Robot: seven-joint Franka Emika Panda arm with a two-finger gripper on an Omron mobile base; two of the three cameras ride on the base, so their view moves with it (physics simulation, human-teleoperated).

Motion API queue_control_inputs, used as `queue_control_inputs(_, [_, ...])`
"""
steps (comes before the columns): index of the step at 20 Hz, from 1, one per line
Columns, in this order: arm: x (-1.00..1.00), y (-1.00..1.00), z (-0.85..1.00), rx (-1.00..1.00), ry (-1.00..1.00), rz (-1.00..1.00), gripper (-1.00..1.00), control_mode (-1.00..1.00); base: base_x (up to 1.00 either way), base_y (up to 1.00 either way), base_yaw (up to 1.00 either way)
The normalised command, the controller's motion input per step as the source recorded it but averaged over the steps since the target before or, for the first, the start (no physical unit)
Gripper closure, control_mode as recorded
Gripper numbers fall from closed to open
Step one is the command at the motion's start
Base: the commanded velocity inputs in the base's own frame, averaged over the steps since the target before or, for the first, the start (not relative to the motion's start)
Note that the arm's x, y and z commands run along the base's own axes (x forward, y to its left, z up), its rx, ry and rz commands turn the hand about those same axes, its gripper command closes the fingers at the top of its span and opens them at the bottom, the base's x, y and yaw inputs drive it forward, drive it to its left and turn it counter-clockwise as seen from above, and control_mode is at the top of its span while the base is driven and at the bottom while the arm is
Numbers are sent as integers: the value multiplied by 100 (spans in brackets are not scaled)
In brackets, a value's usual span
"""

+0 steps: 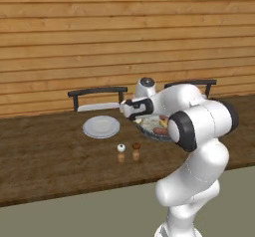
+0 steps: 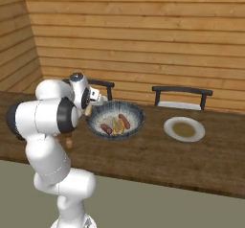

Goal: Place one bun and one sausage from the bowl on each plate.

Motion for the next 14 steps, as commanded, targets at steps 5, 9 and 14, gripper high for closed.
queue_control_inputs(5, [0,82,11,0,12,0,100,-100,0,0,0])
queue_control_inputs(9, [0,66,0,0,12,0,100,-100,0,0,0])
queue_control_inputs(14, [3,61,-3,0,10,0,100,-100,0,0,0])
